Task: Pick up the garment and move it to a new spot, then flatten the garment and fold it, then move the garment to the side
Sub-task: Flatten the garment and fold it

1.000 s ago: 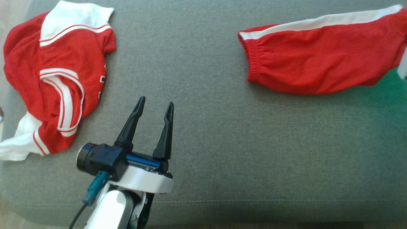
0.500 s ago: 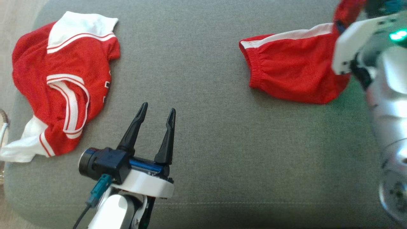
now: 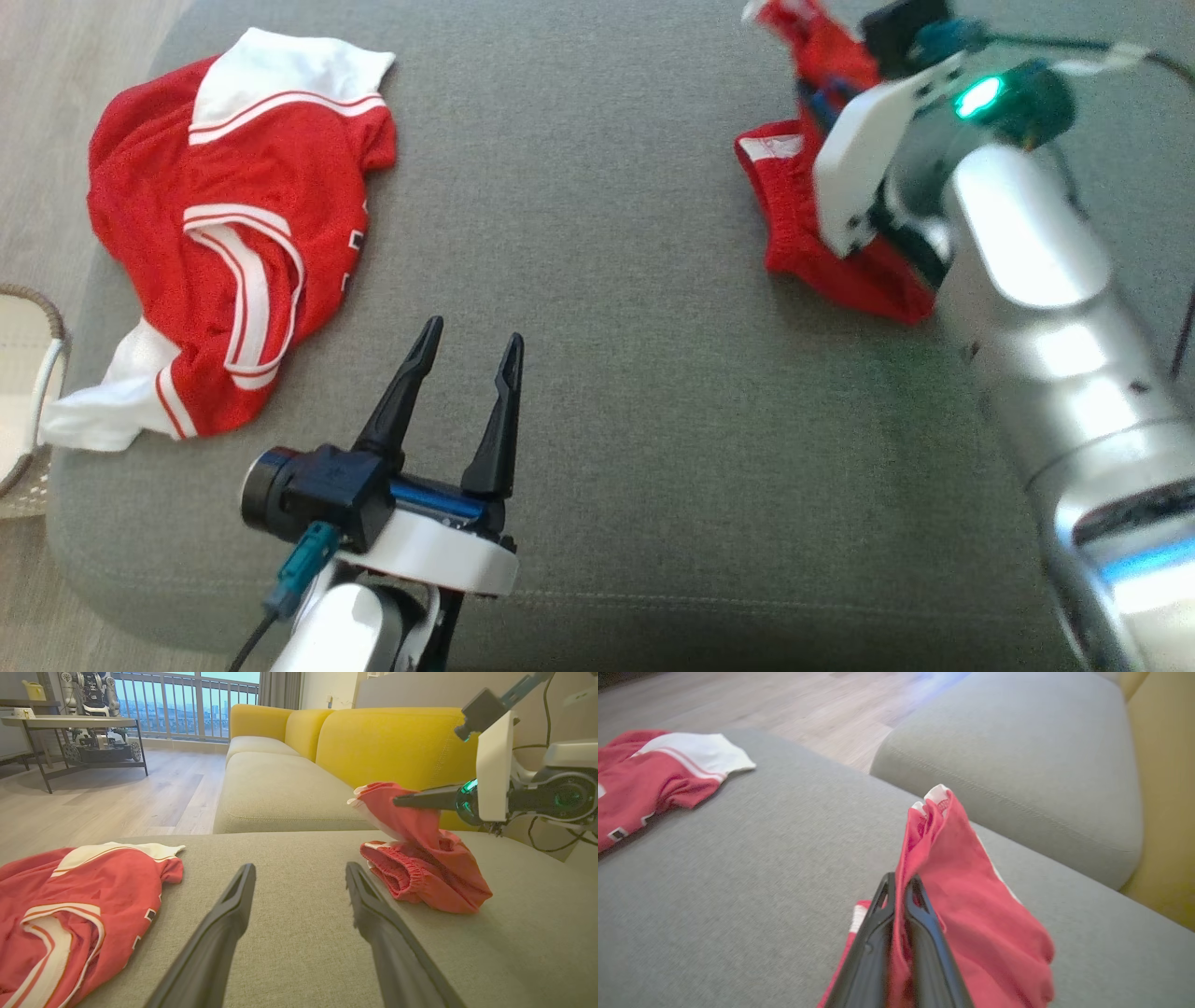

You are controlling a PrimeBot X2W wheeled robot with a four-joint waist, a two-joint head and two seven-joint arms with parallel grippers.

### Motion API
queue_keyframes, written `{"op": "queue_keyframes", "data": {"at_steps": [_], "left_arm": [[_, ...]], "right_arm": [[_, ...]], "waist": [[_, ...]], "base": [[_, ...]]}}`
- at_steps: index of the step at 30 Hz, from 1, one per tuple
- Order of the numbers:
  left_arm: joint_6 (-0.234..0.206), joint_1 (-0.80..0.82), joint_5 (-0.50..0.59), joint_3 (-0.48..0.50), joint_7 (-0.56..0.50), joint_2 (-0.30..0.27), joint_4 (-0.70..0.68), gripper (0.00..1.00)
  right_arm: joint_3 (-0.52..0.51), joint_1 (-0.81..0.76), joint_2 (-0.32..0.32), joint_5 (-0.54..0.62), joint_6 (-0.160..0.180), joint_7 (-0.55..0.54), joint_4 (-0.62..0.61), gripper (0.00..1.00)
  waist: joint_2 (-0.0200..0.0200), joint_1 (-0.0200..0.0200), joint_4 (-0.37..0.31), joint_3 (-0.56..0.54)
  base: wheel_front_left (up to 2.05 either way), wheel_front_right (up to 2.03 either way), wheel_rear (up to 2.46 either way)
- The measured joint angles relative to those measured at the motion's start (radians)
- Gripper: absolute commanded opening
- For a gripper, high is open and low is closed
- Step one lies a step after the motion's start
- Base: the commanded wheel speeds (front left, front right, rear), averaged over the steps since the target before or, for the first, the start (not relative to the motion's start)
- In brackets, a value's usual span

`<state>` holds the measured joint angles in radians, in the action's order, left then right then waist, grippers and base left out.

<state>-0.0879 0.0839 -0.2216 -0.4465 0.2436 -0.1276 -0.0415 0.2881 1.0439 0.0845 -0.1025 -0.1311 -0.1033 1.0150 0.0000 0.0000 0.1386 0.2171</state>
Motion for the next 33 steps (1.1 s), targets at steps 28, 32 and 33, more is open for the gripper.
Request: {"op": "queue_keyframes", "data": {"at_steps": [28, 32, 33], "left_arm": [[-0.089, -0.076, -0.010, 0.073, 0.006, -0.002, -0.022, 1.00], [-0.112, -0.091, -0.010, 0.091, 0.006, -0.002, -0.038, 1.00], [-0.115, -0.099, -0.010, 0.096, 0.006, -0.002, -0.042, 1.00]], "right_arm": [[-0.364, -0.620, 0.023, -0.006, 0.000, 0.075, -0.736, 1.00], [-0.385, -0.702, 0.007, 0.010, 0.000, 0.120, -0.774, 1.00], [-0.388, -0.729, 0.001, 0.015, 0.000, 0.133, -0.782, 1.00]], "waist": [[0.0000, -0.0001, -0.042, -0.094], [0.0000, -0.0001, -0.059, -0.107], [0.0000, -0.0001, -0.064, -0.111]], "base": [[0.00, 0.00, 0.00], [0.00, 0.00, 0.00], [0.00, 0.00, 0.00]]}}
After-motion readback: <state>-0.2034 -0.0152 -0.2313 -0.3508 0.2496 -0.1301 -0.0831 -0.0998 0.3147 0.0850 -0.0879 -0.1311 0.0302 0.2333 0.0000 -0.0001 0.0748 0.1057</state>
